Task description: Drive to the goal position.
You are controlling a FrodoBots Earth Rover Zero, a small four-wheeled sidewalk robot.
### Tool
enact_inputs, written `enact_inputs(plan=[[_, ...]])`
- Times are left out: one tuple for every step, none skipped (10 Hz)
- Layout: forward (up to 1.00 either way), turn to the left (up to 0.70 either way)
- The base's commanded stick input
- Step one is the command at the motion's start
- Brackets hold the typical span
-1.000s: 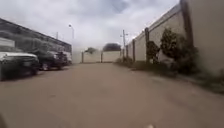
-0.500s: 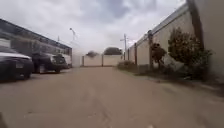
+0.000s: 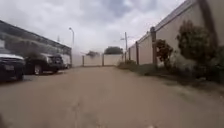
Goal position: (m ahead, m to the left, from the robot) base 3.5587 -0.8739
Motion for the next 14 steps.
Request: enact_inputs(plan=[[1.0,0.0],[1.0,0.0],[1.0,0.0],[1.0,0.0],[1.0,0.0],[1.0,0.0],[1.0,0.0],[1.0,0.0],[1.0,0.0],[1.0,0.0],[1.0,0.0],[1.0,0.0],[1.0,0.0],[1.0,0.0]])
